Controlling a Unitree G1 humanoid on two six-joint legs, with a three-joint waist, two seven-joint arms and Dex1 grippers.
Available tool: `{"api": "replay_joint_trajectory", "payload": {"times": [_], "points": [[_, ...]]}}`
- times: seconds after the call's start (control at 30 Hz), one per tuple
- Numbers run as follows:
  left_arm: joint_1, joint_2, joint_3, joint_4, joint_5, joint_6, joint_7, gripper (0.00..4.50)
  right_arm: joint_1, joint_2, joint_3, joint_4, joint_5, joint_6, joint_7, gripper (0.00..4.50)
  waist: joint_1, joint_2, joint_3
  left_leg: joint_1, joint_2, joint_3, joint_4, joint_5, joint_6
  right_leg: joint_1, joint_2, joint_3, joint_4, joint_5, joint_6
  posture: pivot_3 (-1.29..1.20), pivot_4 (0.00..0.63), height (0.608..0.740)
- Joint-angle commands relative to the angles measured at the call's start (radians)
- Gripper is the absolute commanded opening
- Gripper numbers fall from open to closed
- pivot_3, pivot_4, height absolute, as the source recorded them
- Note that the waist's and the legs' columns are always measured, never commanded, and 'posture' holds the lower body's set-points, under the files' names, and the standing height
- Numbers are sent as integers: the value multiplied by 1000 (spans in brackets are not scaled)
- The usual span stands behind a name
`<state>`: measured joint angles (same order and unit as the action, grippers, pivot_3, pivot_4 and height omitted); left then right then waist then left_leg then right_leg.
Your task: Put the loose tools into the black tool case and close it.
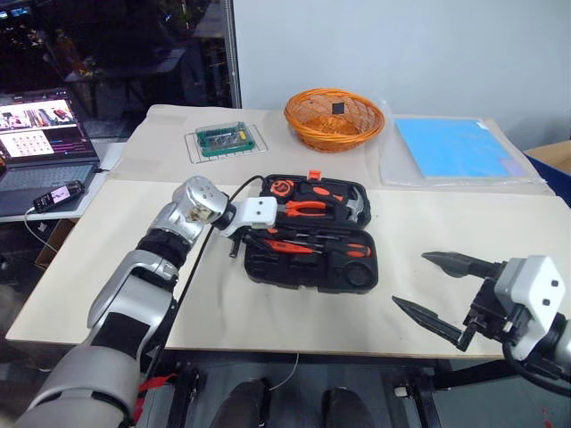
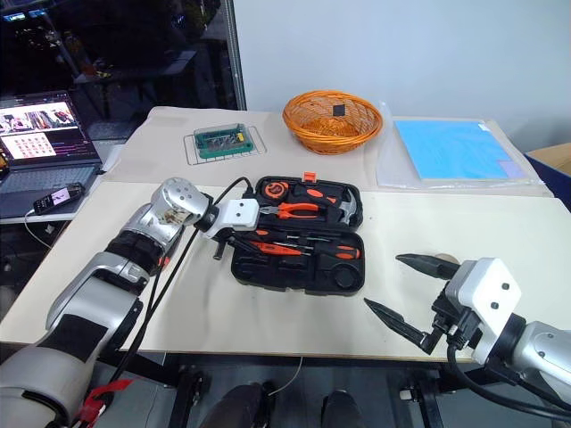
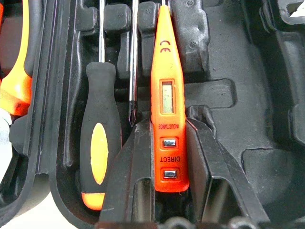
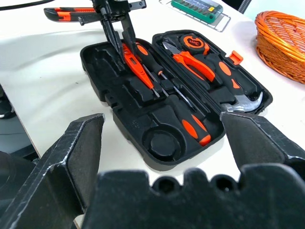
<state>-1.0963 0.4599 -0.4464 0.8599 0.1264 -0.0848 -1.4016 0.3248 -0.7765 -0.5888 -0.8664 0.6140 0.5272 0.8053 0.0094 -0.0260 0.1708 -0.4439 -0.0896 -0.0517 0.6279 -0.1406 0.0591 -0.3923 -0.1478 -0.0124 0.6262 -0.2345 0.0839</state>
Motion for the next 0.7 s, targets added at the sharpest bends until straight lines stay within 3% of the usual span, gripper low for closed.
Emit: {"api": "replay_joint_trajectory", "payload": {"times": [0.03, 0.07, 0.23, 0.33, 0.43, 0.63, 0.7], "points": [[26, 15, -16, -11, 41, 29, -29, 962, -9, -19, -8, -27, 22, -3, -6, 4500, 0, 0, 0, 0, 0, 0, 0, 0, 0, 0, 0, 0, 0, 0, 0, 0, 150, 740], [28, 14, -11, -19, 37, 37, -26, 1474, -9, -21, -9, -29, 24, -1, -7, 4500, 0, 0, 0, 0, 0, 0, 0, 0, 0, 0, 0, 0, 0, 0, 0, 0, 150, 740], [34, 46, 58, -105, -20, 103, -42, 3122, -2, -24, -19, -33, 30, 0, -8, 4500, -1, 0, 0, -1, 0, 0, 0, 0, 0, -1, 0, 0, 0, 0, 0, 0, 150, 740], [62, 65, 135, -233, -107, 232, -59, 3122, -6, -25, -9, -30, 28, -4, -13, 4500, -3, 0, 0, -1, 0, 0, 0, 0, 0, -2, 0, 1, 0, 0, 0, 0, 150, 740], [101, 53, 206, -352, -184, 408, -17, 2356, -20, -26, 11, -25, 25, -7, -21, 4500, 2, 0, 0, -2, 0, 0, 0, 0, 0, -3, 0, 0, 0, 0, 0, 0, 150, 740], [289, -20, 304, -605, -245, 588, 226, 108, -54, -33, 46, -9, 23, -7, -26, 4500, 4, 0, 0, -1, 0, -2, 1, 0, 1, -3, 0, 0, -1, -1, 1, 0, 150, 740], [344, -41, 308, -665, -241, 601, 292, 15, -58, -34, 49, -6, 24, -7, -27, 4500, 4, 0, 0, -1, 0, -2, 1, 0, 1, -3, 0, 1, 0, -1, 1, 0, 150, 740]]}}
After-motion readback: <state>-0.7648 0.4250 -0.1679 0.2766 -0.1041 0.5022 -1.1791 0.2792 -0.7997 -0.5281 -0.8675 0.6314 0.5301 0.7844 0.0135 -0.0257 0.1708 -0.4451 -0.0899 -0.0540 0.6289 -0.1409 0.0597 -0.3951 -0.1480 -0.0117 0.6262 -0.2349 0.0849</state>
